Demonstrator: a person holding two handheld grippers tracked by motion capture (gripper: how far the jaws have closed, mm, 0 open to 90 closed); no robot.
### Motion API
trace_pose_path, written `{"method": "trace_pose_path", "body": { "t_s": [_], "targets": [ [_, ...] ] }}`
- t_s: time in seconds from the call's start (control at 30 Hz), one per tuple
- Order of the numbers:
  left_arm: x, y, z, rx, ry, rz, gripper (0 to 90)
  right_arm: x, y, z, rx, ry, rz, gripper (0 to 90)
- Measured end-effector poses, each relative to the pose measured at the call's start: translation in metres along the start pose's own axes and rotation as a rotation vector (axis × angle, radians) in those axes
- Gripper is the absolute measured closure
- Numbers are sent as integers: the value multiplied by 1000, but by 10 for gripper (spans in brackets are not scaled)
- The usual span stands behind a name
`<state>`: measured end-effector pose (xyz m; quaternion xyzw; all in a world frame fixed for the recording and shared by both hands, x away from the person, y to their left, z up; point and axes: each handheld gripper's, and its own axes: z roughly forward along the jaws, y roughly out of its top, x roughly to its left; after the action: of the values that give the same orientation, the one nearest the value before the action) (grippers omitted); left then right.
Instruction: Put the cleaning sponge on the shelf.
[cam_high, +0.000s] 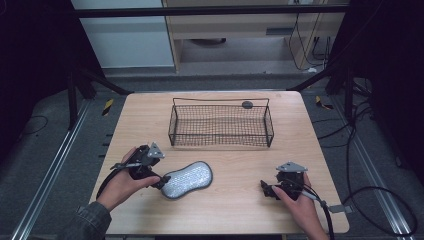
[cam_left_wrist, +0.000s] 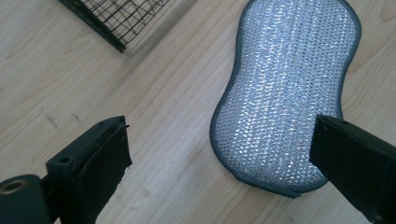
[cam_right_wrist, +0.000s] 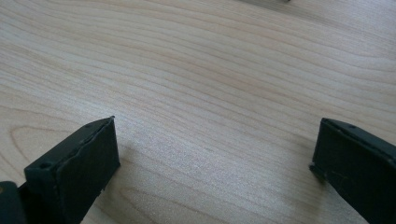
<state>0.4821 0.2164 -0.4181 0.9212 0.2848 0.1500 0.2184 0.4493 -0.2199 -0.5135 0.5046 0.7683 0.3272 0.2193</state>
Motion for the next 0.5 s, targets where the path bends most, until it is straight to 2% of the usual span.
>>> {"method": "trace_pose_path", "body": {
  "t_s": [0.17,0.5],
  "targets": [
    [-10,13,7,49,-18,58,37,0,0,0,0,0,0,6],
    [-23,27,26,116,-66,122,37,0,0,0,0,0,0,6]
  ]
}}
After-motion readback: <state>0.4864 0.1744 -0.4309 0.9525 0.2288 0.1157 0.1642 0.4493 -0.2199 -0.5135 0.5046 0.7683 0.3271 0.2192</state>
